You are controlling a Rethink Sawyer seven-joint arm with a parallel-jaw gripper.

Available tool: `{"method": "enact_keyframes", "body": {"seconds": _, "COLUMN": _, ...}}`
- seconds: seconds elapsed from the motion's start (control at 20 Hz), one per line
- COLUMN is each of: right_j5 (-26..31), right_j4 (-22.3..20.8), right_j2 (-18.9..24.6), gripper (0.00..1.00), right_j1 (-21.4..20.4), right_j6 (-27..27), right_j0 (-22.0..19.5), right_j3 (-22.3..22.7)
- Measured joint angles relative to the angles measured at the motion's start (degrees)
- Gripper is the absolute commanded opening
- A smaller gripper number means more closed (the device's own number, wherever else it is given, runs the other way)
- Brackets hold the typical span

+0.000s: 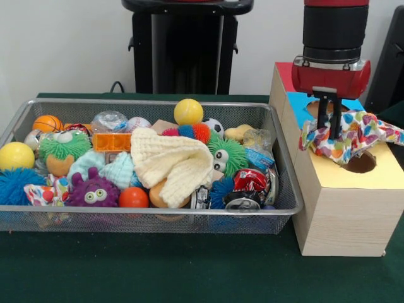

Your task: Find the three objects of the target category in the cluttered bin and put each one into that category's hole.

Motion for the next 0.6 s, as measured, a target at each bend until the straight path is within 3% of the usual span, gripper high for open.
{"method": "enact_keyframes", "body": {"seconds": 0.6, "right_j5": -2.8, "right_j4": 0.0, "right_j2": -2.0, "gripper": 0.0, "right_j1": 0.3, "right_j6": 0.0, "right_j0": 0.4, "right_j3": -0.3}}
